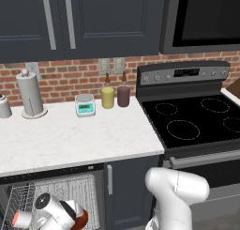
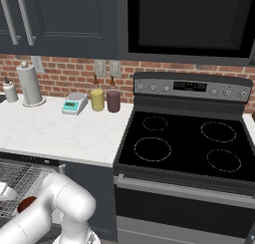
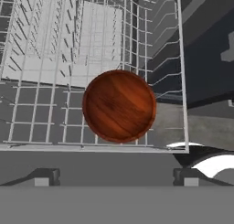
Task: Pick up the cup and bowl from the counter, place them in the dishwasher, and close the dishwasher door.
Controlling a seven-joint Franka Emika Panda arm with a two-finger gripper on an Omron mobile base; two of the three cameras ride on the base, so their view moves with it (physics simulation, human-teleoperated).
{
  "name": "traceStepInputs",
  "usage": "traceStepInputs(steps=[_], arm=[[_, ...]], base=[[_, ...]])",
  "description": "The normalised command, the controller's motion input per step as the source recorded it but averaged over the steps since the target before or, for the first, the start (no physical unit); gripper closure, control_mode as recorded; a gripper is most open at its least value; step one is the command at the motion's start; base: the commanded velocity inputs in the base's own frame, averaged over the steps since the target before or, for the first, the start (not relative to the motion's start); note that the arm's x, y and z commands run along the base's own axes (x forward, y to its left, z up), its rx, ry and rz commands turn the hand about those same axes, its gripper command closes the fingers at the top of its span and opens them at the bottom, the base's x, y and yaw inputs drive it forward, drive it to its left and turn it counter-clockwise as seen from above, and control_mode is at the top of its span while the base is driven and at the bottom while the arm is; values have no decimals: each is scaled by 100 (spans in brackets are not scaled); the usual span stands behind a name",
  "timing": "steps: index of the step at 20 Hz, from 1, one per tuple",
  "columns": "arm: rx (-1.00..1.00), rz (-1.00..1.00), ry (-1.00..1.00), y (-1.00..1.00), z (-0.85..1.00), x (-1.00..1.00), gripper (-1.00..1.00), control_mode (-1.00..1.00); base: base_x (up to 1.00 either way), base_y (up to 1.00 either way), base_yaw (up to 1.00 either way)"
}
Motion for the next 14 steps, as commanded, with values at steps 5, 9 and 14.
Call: traceStepInputs(steps=[5,9,14], arm=[[3,-9,14,19,-40,-3,-100,-100],[16,0,18,1,-51,18,-100,-100],[17,0,17,11,-51,1,-100,-100]], base=[[0,0,0],[0,0,0],[0,0,0]])
